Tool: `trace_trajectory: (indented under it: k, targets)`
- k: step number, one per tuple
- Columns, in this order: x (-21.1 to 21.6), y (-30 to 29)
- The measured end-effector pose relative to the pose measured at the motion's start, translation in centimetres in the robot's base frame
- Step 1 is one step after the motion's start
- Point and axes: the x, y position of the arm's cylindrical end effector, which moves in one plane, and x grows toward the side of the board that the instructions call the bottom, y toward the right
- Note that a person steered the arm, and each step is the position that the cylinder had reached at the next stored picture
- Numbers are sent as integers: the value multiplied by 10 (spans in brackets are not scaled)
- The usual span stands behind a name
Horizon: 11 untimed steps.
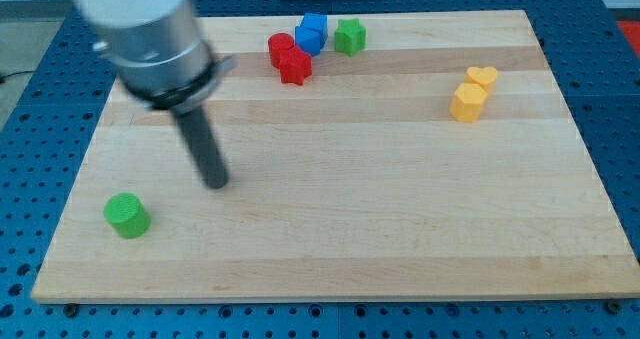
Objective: Push the green star vertically below the red star
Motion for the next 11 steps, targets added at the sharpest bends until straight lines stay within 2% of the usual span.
trace_trajectory:
  k: [2, 3, 4, 6, 7, 9, 11]
  targets:
    - [-118, 139]
    - [-173, 174]
    - [-217, 193]
    - [-273, 152]
    - [-279, 121]
    - [-221, 148]
    - [-147, 134]
